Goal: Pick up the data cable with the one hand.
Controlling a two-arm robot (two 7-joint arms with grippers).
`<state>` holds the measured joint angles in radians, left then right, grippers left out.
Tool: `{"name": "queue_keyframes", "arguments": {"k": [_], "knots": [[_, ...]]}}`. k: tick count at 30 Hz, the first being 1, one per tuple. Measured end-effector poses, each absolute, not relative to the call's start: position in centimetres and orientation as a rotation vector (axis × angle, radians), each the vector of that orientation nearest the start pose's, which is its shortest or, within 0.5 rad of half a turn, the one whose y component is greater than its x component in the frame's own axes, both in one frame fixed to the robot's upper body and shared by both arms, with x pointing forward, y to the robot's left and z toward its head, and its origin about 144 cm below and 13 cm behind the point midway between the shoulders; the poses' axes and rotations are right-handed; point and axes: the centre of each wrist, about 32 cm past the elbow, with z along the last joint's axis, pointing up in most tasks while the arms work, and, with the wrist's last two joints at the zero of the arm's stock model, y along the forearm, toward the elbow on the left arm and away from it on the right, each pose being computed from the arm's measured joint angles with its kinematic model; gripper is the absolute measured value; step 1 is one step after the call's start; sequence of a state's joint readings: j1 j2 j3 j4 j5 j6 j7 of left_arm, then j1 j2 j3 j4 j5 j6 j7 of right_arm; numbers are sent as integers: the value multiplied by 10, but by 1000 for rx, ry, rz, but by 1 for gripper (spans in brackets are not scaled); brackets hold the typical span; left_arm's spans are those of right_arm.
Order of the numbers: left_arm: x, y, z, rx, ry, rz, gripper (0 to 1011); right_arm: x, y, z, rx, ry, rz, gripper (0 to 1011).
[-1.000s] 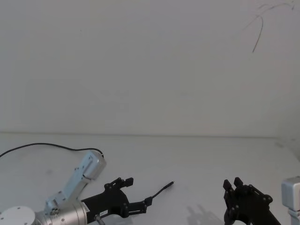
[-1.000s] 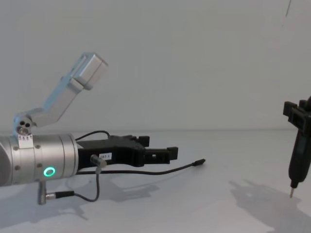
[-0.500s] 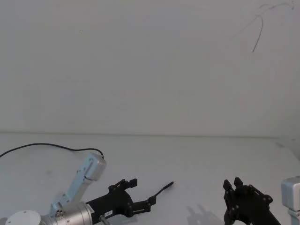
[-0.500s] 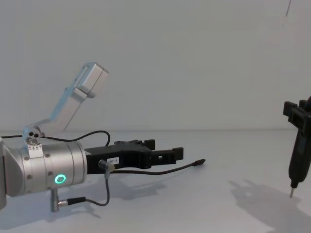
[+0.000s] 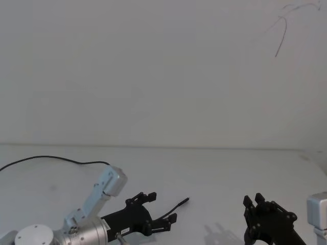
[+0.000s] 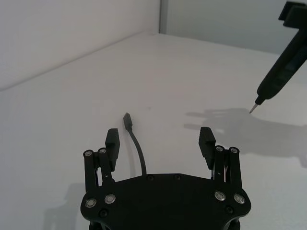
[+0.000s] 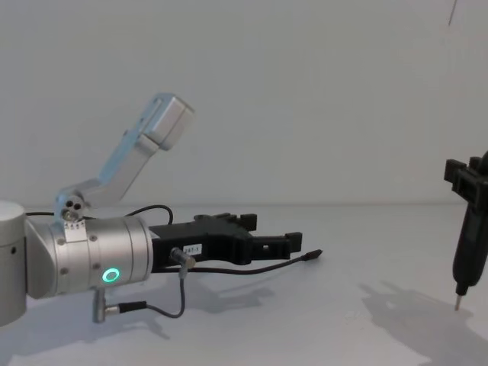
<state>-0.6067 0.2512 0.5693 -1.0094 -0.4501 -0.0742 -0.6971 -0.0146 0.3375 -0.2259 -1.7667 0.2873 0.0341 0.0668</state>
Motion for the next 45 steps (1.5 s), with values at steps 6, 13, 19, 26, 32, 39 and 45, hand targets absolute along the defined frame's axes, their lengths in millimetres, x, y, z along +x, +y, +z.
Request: {"name": "queue_keyframes", "arguments": {"k": [6,13,19,26,32,39,45], "knots": [[601,196,1180,119,-55,537,1001,443,-237,1189,26,-75,-1229,251],[601,192,1186,177,-97,529,1001,443,-237,1189,26,-75,-1229,251],[599,188,1188,208,-112,532,1001,443,-237,1189,26,-75,-1229,251],[594,183,1186,231,-111,547,1001,443,-237,1189,26,-75,-1229,251],[590,179,1183,240,-100,571,1001,443,-237,1189,26,-75,-1229,251],[586,176,1181,244,-84,611,1001,443,-237,1189,26,-75,-1229,251],[582,173,1180,246,-73,651,1001,443,-237,1189,26,-75,-1229,251]]}}
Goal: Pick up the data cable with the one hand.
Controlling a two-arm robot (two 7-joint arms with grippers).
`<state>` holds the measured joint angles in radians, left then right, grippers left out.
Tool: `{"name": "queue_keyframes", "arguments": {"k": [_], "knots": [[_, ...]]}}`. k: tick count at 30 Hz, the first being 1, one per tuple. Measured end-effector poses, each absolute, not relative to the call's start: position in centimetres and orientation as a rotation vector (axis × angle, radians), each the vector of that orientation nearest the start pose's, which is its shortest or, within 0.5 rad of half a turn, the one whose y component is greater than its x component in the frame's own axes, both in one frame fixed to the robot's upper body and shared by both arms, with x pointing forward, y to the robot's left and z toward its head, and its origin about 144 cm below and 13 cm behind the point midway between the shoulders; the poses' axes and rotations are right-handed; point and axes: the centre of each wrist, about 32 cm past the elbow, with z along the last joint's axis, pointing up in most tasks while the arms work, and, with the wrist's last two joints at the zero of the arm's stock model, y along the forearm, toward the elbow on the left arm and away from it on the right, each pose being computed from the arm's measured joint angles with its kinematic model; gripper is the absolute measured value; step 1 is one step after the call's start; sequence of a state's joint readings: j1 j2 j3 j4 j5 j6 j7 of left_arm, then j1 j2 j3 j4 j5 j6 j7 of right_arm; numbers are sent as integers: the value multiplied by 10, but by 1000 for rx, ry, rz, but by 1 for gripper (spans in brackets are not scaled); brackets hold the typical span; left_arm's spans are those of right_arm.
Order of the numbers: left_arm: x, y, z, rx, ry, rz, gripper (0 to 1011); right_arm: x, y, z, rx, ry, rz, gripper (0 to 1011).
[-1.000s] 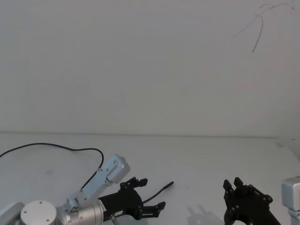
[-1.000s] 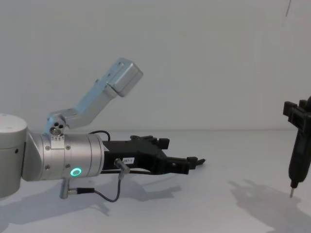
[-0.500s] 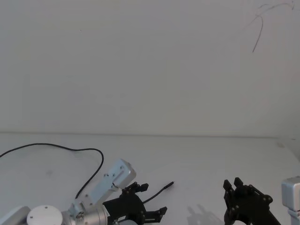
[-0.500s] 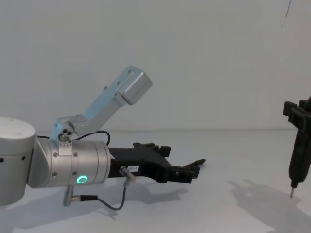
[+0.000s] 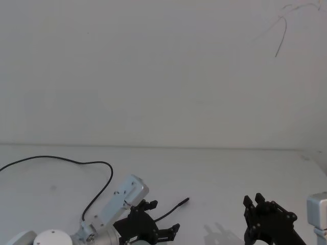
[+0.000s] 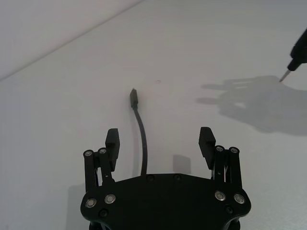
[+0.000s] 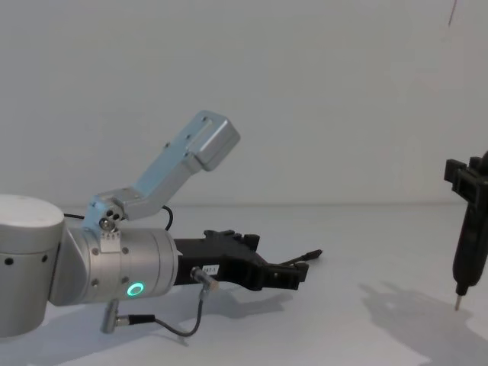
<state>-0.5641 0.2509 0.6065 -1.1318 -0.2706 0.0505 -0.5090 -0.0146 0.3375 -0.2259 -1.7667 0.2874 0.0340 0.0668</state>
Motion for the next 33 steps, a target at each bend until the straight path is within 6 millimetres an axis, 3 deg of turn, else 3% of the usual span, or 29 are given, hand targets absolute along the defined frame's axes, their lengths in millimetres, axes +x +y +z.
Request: {"name": "queue_keyframes", "arguments": {"k": [24,33], "knots": [[581,171,1177,279,-13,752,1001,443,-237,1189,26,-75,-1229,251],[585,170,1176,280,11,760,797,443,-237,1189,26,-75,-1229,251]]}}
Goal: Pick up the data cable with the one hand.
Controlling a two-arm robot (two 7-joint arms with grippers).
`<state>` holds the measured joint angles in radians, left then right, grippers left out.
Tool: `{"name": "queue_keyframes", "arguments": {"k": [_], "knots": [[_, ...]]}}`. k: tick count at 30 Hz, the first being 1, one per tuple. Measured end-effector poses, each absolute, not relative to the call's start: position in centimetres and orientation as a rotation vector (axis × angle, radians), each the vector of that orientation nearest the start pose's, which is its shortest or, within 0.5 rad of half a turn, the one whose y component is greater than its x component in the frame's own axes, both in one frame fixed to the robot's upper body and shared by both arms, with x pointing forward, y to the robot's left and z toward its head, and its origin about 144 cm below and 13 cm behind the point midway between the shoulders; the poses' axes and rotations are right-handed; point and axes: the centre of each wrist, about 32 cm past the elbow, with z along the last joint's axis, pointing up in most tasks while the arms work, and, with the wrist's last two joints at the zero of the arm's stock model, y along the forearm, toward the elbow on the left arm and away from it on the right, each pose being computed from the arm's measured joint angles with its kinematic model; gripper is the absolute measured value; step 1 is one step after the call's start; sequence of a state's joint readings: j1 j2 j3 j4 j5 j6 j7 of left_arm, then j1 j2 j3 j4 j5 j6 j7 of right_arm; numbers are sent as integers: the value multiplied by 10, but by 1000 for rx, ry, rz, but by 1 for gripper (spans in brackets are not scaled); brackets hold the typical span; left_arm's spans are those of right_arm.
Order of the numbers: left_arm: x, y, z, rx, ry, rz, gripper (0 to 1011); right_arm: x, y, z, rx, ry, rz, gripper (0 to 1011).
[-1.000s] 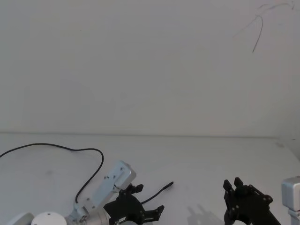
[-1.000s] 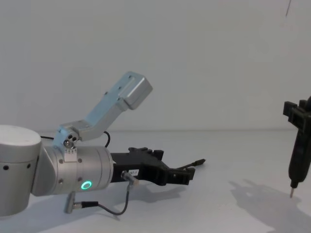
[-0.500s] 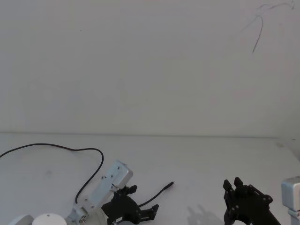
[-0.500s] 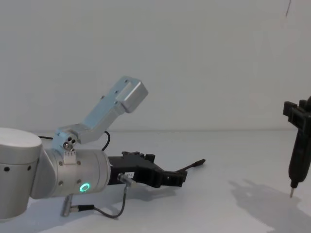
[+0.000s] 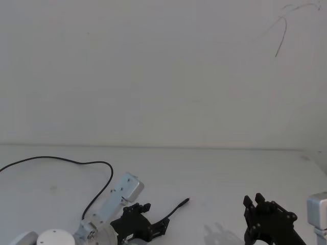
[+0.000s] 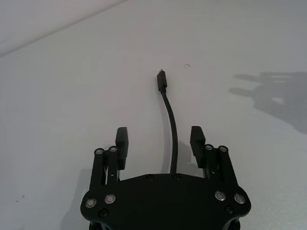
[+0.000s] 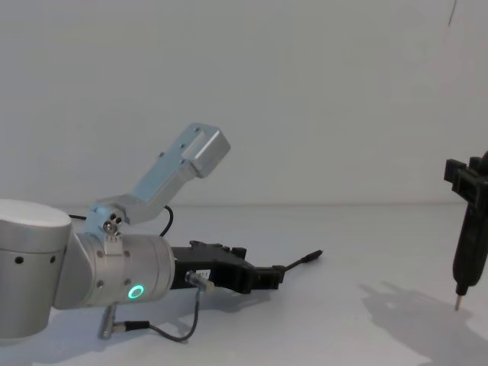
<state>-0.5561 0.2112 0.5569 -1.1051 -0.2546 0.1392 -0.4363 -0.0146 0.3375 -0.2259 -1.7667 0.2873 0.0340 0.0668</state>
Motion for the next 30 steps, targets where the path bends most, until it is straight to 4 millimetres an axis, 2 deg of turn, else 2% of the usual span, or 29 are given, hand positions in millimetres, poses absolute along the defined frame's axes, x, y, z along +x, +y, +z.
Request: {"name": "queue_keyframes", "arguments": {"k": [8,14,16,17,18,19,20,21,24,30], "knots": [[587,169,1176,279,25,762,570,443,-237,1189,26,-75,-1229,251],[588,169,1176,278,30,762,342,443,-237,1189,26,-75,-1229,251],[588,169,1176,278,31,762,313,443,-237,1189,26,-75,-1230,251],[588,169,1176,278,32,762,246,443,-237,1189,26,-75,-1229,251],[588,169,1176,278,32,762,246,443,-237,1189,26,-75,-1229,251],[588,169,1176,278,33,763,189,443,-237,1189,26,-75,-1229,251],[588,169,1176,278,33,763,189,443,-237,1189,26,-75,-1229,251],[588,169,1176,278,34,763,132,443,-237,1189,26,-75,-1229,251],[588,169,1176,278,35,763,49,443,-237,1189,26,-75,-1229,251],[589,169,1176,278,36,763,18,443,-237,1189,26,-75,-1229,251]]}}
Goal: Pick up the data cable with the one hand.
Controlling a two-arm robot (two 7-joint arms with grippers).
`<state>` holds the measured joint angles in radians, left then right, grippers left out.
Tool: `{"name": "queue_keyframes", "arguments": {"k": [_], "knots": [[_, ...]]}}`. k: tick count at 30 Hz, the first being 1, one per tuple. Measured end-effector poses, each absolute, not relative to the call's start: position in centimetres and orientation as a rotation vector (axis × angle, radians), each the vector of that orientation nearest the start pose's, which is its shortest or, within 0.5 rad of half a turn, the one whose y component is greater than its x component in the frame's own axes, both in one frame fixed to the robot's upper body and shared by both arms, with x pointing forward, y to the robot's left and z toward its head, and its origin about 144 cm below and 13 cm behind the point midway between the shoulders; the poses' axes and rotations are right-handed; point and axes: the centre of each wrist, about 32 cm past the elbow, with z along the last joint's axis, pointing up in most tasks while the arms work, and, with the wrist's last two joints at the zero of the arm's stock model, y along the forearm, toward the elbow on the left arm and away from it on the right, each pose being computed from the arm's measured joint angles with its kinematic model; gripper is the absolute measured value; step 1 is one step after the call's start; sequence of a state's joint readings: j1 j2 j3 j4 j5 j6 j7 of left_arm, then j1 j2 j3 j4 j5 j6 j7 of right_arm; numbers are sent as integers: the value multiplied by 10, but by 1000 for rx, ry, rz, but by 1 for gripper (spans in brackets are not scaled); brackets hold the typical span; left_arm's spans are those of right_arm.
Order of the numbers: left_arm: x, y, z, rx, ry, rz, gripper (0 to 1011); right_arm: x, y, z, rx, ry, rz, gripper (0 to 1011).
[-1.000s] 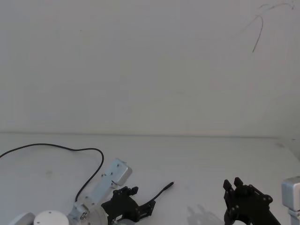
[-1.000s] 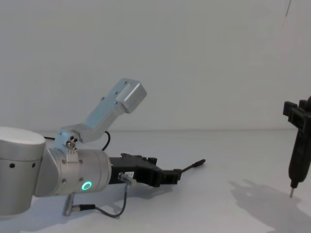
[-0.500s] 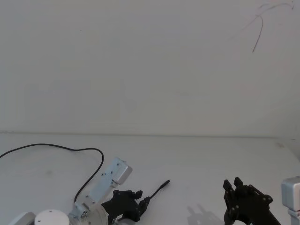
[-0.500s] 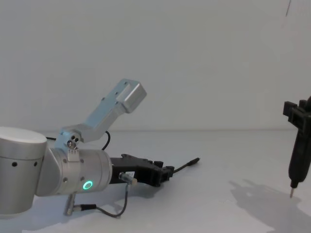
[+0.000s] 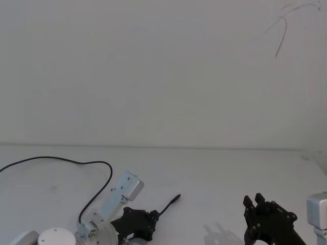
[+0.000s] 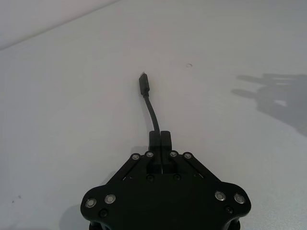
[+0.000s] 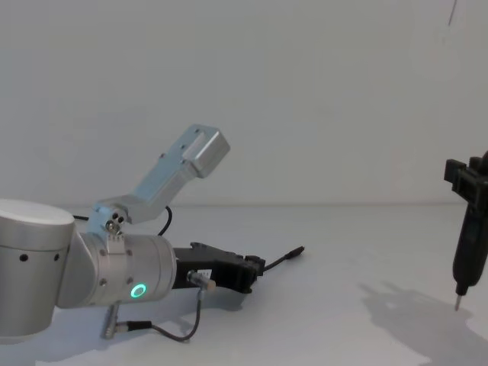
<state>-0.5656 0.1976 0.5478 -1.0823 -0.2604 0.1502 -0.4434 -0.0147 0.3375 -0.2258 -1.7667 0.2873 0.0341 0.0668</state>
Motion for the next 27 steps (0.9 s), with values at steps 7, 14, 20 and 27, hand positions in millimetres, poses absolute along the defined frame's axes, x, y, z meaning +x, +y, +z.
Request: {"name": "queue_keyframes", "arguments": {"k": [7,14,20,27], "knots": [[589,169,1176,277,38,762,18,443,-237,1189,26,-75,-1229,251],[588,170,1179,248,32,740,17,443,-237,1189,26,-75,-1229,251],[587,177,1184,199,19,688,17,443,-237,1189,26,-75,-1229,251],[582,192,1194,136,14,610,18,443,-237,1189,26,-75,-1229,251]]}}
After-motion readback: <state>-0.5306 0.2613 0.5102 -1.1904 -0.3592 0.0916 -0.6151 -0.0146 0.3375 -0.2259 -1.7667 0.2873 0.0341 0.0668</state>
